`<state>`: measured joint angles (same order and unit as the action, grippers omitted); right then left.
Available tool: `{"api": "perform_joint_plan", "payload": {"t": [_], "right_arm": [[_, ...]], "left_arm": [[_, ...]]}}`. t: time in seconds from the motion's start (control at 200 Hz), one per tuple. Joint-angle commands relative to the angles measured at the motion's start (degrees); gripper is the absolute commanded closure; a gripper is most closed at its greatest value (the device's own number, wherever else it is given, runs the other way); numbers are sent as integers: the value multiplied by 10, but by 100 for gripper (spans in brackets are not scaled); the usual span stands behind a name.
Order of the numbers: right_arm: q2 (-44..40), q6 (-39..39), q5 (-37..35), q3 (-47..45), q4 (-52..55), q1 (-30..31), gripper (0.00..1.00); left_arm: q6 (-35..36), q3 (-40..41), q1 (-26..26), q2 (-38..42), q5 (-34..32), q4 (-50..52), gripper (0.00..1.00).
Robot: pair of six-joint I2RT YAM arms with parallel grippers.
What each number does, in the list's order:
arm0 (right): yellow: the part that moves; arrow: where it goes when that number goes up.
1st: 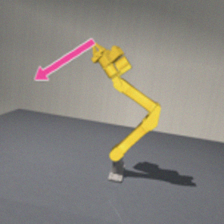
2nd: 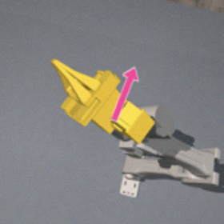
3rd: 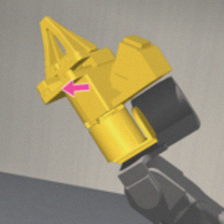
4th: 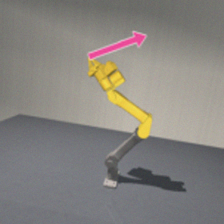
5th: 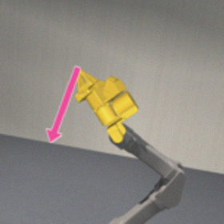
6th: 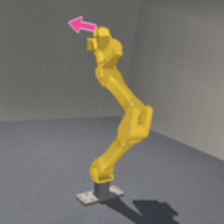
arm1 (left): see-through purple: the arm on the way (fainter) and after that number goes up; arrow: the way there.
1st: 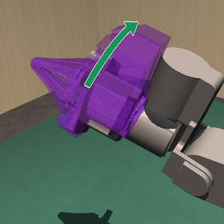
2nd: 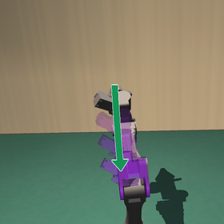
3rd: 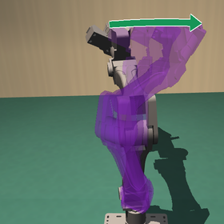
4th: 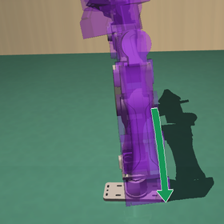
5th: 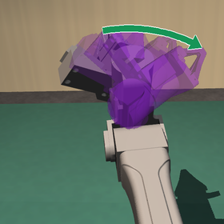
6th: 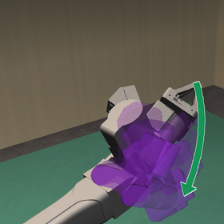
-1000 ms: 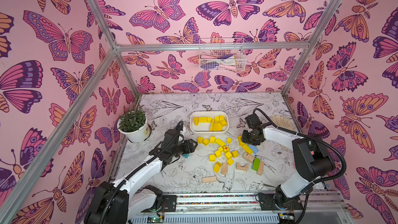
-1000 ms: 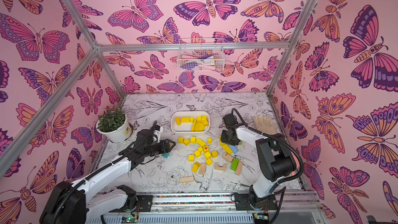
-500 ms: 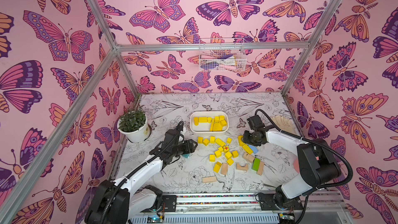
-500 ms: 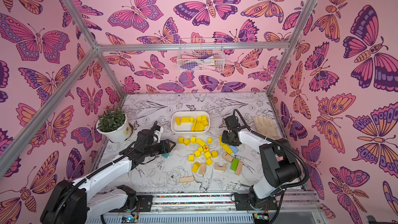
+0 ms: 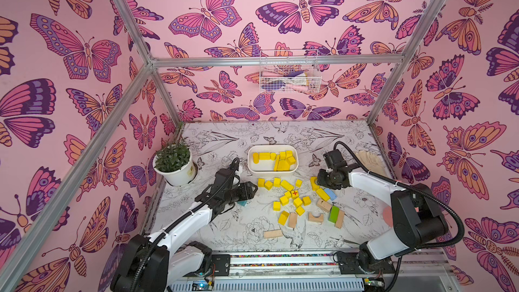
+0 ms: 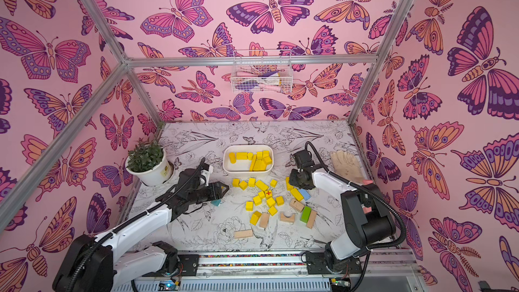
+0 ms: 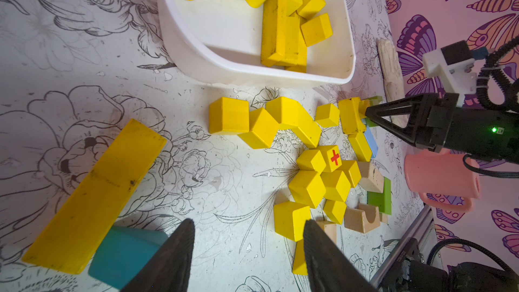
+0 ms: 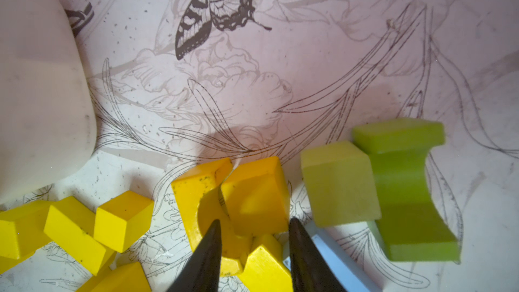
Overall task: Pick out the yellow building blocks
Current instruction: Pick up the building block from the center of the board.
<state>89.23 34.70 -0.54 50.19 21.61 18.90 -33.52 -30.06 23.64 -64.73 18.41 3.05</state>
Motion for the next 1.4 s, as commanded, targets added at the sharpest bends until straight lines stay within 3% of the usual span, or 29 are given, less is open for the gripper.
{"api": "perform_joint_plan", "payload": {"t": [0.0, 0.441, 0.731, 1.212, 1.392], "right_arm": [[-4, 6, -10, -2, 3, -3, 60], [48, 6, -9, 32, 33, -2, 60], [39, 7, -15, 27, 30, -2, 61], [-7, 5, -51, 12, 21, 22, 54], [23, 6, -50, 29, 38, 22, 54]], "left_arm": [[3, -5, -3, -5, 1, 2, 38], [3, -4, -3, -2, 1, 2, 38], [3, -4, -3, -2, 1, 2, 38], [3, -4, -3, -2, 1, 2, 38], [3, -4, -4, -1, 1, 2, 38]]}}
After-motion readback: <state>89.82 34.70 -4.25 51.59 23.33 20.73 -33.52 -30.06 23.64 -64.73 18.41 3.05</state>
